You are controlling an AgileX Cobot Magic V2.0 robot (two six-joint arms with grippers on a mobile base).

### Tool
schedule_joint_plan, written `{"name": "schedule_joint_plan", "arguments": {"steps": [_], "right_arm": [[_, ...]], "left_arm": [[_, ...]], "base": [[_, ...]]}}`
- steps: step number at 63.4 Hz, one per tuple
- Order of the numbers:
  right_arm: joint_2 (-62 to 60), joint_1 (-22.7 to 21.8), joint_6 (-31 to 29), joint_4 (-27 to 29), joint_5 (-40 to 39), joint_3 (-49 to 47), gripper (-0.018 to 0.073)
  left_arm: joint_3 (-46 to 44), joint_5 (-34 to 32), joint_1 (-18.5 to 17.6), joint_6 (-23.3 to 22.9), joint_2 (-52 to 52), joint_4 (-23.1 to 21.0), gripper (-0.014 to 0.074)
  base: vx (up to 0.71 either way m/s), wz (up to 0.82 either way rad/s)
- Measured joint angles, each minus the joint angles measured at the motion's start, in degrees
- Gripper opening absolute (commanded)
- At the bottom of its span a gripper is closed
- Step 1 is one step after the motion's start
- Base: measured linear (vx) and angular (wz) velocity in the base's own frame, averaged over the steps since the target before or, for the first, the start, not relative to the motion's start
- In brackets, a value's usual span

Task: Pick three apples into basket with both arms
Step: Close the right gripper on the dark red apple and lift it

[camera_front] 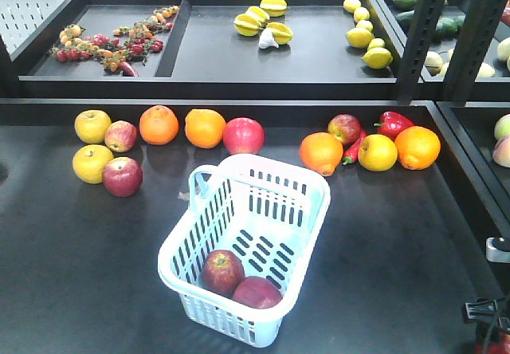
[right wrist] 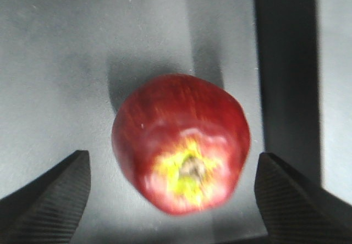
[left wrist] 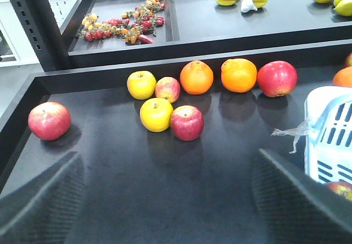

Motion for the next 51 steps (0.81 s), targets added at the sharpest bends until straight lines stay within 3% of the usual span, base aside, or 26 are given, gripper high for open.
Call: {"name": "schedule_joint_plan", "arguments": {"steps": [40, 51], "right_arm": [[5.84, 0.0, 0.0, -0.43, -2.67, -0.37, 0.0582], [5.84, 0.0, 0.0, -0.43, -3.0, -0.37, 0.0533]], "left_arm": [[0.0, 0.0, 0.0, 0.0, 0.0, 0.0, 0.0589], [0.0, 0.0, 0.0, 0.0, 0.0, 0.0, 0.0589]], "base": [[0.0, 0.0], [0.0, 0.0]]}}
